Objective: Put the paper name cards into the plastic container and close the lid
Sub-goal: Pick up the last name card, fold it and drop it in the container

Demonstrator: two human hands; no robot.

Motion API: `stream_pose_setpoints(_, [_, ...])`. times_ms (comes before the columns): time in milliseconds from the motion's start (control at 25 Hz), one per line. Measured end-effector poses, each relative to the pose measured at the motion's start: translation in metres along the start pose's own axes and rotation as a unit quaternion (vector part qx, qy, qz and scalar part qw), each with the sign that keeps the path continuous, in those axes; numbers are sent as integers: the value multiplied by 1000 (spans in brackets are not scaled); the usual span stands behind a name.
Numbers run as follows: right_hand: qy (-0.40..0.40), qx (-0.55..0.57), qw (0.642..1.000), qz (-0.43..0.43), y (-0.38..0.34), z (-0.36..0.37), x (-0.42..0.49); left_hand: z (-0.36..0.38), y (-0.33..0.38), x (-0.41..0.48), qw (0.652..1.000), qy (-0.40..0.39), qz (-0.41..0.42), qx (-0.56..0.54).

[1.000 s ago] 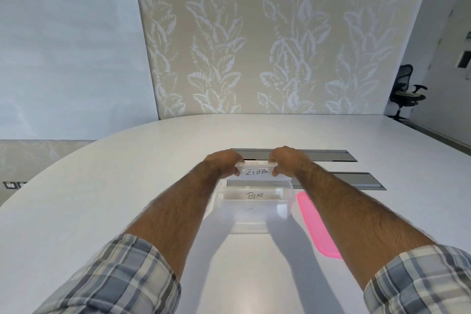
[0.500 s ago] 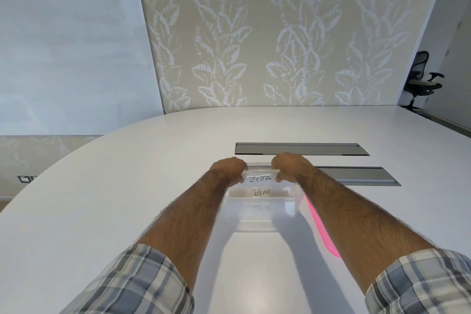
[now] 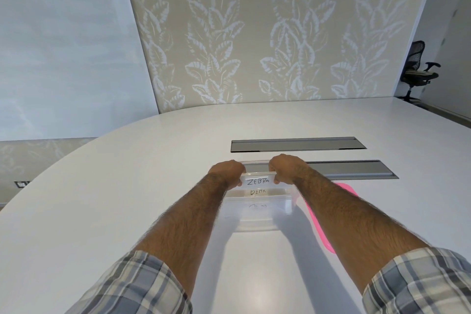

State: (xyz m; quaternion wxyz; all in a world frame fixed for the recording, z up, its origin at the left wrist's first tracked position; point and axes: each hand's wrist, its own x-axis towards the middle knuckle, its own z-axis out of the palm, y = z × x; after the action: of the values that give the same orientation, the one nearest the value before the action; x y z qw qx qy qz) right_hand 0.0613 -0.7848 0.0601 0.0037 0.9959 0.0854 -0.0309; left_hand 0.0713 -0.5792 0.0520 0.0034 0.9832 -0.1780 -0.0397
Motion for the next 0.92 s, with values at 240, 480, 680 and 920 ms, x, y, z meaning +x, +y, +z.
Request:
stream_pose_setpoints(240, [-13,-28,999,-18,-3,7,2,4,2,1,999,-7,-4,37])
stream_pose_setpoints(480, [-22,-43,999,-22,-4,9,8,8,1,5,999,-25,-5,38])
stream_pose_setpoints(680, [-31,-48,998,-26,-5,14,10,13,-1,9,998,-37,-4,41])
stream_pose_setpoints(920, [-31,-56,997,-31,-9,17,13,16,-6,10,998,-45,-8,43])
